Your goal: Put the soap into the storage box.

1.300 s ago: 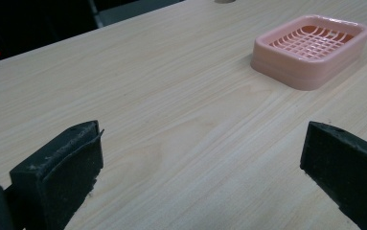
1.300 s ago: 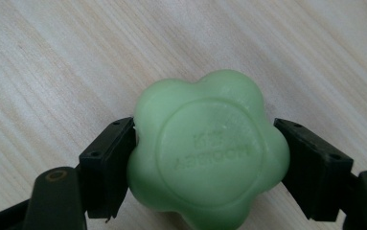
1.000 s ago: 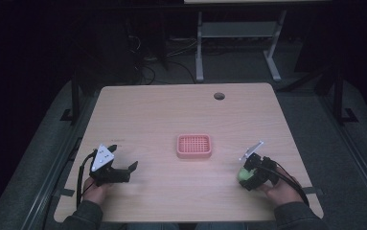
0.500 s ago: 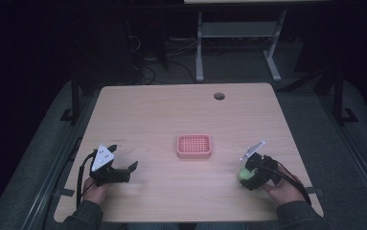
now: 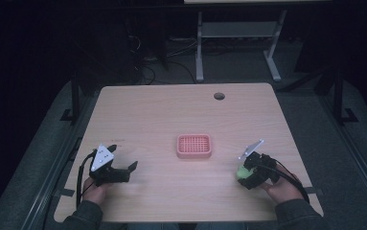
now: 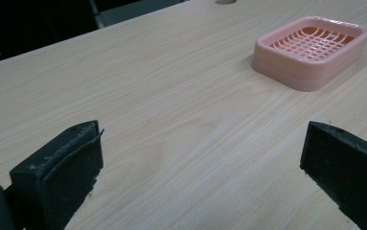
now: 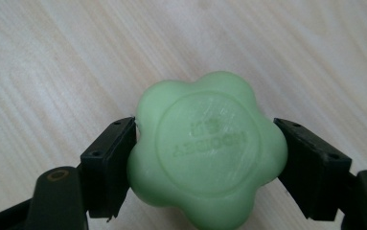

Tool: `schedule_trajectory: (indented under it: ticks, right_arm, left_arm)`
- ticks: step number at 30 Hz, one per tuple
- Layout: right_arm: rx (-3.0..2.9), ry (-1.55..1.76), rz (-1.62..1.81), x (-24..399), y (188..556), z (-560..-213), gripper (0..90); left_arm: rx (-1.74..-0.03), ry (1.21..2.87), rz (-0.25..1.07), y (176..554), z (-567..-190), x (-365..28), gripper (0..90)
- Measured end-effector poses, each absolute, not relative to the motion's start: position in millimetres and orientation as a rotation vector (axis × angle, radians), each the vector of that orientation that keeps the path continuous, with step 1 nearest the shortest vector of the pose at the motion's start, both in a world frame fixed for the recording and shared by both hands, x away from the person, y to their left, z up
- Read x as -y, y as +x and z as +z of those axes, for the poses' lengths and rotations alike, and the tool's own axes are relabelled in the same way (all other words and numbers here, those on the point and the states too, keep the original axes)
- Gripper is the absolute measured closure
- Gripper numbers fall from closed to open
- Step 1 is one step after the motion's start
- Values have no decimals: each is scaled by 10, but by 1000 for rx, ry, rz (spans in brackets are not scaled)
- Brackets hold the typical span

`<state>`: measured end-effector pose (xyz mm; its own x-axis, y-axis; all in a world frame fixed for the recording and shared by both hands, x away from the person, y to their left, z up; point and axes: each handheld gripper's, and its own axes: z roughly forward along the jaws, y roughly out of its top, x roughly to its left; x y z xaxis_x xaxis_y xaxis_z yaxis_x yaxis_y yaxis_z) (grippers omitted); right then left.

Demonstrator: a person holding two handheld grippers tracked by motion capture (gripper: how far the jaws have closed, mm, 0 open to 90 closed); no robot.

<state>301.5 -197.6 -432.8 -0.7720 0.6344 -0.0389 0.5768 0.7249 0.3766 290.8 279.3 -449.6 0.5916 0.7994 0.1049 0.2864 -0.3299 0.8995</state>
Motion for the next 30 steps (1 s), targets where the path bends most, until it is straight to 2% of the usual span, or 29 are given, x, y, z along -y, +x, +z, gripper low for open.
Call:
schedule_trajectory:
  ticks: [15, 30]
  right_arm:
    - [-2780, 964, 552, 1912, 3044, -4322, 255]
    - [-2782, 876, 591, 1684, 3222, -4093, 257]
  left_arm:
    - [-873, 1887, 690, 2909, -4496, -2793, 2]
    - [-876, 1883, 691, 2905, -4488, -2795, 2]
